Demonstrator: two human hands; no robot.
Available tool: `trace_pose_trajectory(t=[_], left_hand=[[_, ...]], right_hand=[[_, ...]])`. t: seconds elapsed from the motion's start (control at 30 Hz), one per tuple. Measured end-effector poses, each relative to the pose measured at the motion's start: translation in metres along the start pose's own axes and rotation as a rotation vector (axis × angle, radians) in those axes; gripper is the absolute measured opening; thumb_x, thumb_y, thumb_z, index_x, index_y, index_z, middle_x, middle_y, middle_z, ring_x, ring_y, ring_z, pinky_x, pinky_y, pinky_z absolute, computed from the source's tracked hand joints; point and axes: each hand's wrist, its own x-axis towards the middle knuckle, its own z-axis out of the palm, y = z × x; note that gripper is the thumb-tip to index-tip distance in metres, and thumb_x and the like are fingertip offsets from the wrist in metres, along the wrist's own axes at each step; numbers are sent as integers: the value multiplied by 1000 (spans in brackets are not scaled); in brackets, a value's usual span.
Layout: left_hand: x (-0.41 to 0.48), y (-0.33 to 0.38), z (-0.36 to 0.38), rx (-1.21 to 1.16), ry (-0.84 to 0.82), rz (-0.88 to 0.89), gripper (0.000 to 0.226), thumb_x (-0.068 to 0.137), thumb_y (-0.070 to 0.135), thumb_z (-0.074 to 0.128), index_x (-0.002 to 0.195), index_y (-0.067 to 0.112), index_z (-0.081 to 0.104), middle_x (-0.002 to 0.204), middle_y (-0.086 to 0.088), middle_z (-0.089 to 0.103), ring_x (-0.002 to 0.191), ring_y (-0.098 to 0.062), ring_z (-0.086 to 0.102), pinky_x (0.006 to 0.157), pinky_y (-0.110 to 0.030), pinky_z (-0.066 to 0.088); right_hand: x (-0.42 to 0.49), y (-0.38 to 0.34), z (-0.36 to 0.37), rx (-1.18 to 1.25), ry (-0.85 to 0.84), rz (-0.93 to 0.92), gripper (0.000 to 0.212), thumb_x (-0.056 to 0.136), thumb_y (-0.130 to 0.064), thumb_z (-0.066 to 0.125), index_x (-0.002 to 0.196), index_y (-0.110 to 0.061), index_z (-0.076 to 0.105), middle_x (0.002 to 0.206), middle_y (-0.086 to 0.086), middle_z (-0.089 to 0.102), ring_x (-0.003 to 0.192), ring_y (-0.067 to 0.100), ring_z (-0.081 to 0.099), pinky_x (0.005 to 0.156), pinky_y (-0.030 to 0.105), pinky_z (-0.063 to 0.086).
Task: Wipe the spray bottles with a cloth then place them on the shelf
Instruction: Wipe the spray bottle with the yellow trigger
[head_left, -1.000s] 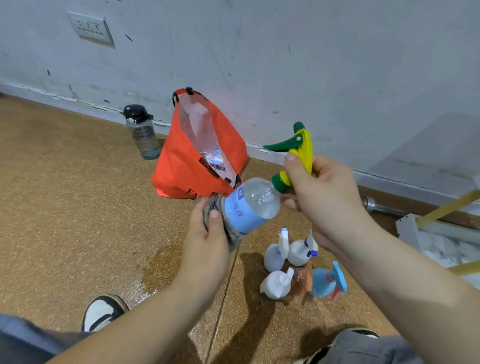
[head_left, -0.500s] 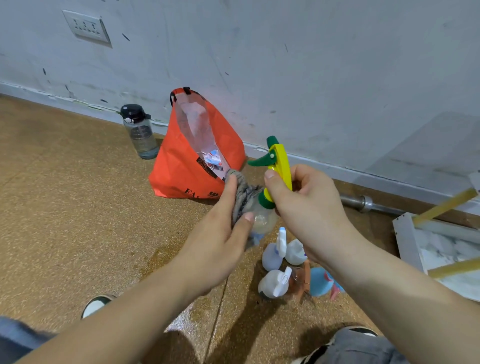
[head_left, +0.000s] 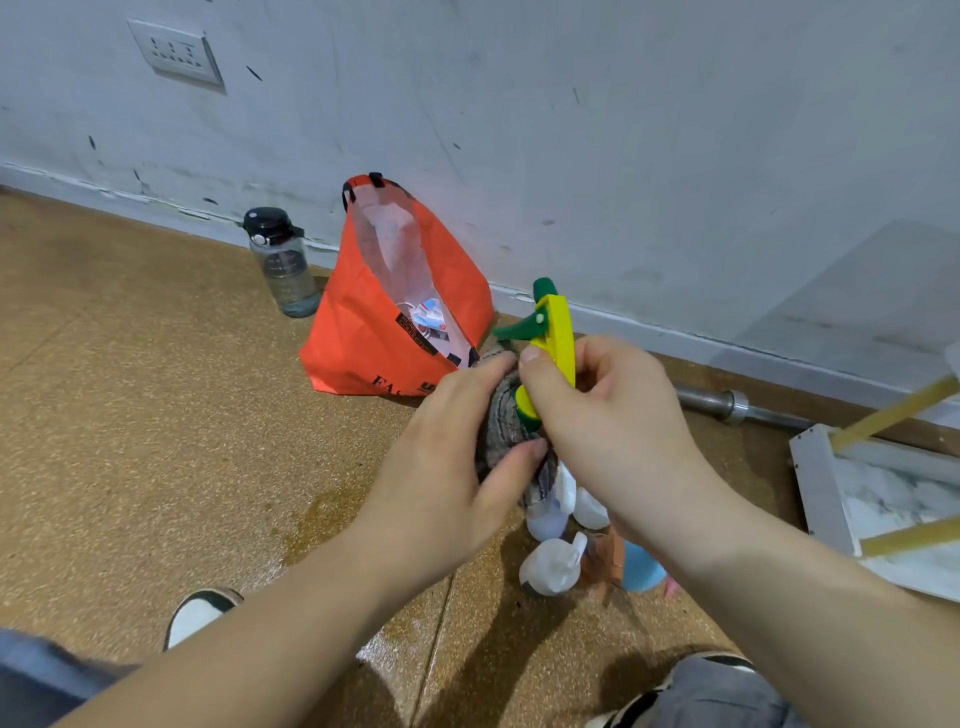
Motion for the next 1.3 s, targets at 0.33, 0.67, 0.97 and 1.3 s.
trace_pose_trajectory(t=[0.33, 0.67, 0.97, 1.3], left_hand=[[-1, 3, -6, -139, -48, -135, 31, 93, 39, 65, 122, 31, 60, 104, 9, 70, 99, -20, 68, 83, -46, 55], [0, 29, -19, -572, -273, -155, 36, 97, 17, 67, 132, 11, 59, 116, -2, 72, 110, -6, 66, 93, -22, 52], [8, 23, -43, -537, -261, -35, 45, 95, 22, 67, 138, 18, 58, 132, 4, 69, 125, -11, 63, 102, -22, 49], [-5, 12, -3, -25, 210, -244, 18, 89, 50, 65, 95, 35, 56, 71, 13, 63, 61, -8, 58, 54, -30, 43]], right_hand=[[20, 0, -8, 152, -200, 101, 33, 102, -38, 58, 99, -9, 72, 79, 1, 70, 73, 19, 65, 80, 46, 56], [36, 10, -38, 258, -652, -34, 28, 94, 9, 64, 118, -5, 69, 115, 14, 76, 108, 17, 69, 99, 29, 56], [38, 7, -44, 297, -478, -222, 25, 84, -18, 80, 102, 0, 75, 102, 19, 77, 93, 18, 70, 88, 37, 58], [-4, 0, -6, -101, -97, -304, 28, 86, -32, 83, 82, -18, 59, 66, 4, 64, 58, 18, 55, 56, 32, 44]])
